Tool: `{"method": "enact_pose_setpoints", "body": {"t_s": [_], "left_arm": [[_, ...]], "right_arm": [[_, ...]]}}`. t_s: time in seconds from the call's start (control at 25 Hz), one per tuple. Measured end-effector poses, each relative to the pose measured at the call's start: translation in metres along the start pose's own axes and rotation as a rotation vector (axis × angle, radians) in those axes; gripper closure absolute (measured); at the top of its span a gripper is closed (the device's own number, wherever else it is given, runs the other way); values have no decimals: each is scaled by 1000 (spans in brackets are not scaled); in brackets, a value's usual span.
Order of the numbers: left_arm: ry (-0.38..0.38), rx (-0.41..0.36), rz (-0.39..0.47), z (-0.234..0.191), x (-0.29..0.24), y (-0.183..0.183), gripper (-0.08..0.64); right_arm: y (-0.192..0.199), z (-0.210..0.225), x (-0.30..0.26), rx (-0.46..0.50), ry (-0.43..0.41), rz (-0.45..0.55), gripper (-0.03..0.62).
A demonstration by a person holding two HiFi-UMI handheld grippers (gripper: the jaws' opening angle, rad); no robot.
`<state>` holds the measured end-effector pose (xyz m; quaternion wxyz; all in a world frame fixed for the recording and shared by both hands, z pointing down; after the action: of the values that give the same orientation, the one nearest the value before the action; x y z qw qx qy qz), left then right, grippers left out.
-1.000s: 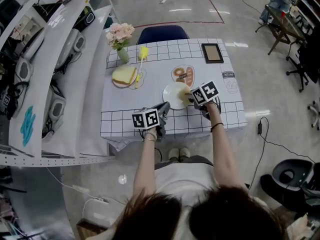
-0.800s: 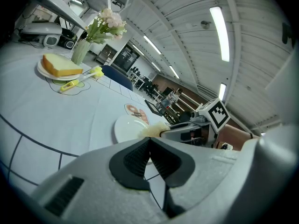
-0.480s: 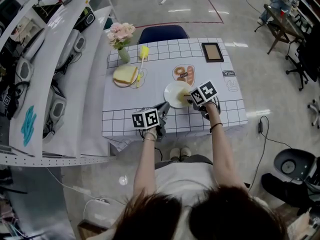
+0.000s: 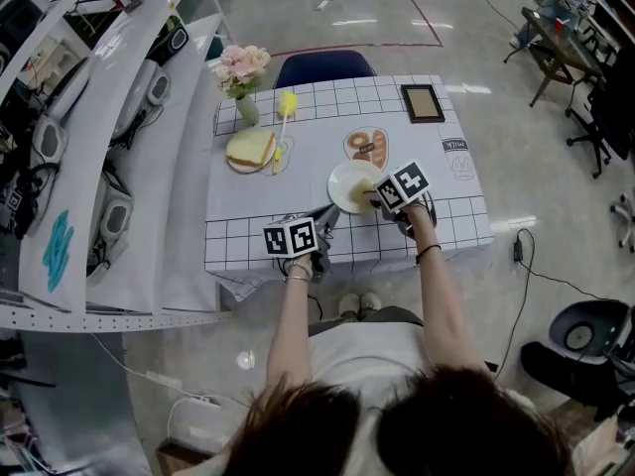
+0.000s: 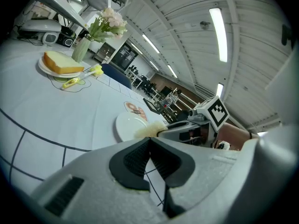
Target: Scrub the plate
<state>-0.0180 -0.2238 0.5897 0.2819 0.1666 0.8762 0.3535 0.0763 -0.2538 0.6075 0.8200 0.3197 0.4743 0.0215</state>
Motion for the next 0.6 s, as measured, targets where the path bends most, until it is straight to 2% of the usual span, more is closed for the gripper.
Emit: {"method": "enact_pose_setpoints", "body": {"t_s": [0.6], "left_arm": [[-17, 2, 11, -5, 7, -3, 549]], "right_arm": [[-3, -17, -12, 39, -43, -25, 518]]}}
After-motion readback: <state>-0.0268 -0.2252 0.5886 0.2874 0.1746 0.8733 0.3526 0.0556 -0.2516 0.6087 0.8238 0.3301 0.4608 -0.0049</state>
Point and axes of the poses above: the fingertips, and each gripper's own axes: x backward along the fingers, z to its right, y out of its underside, the point moved 1 cm from there along x, backward along the fingers, and after that the axes turned 4 degrees about -x, right-handed, at the moved point
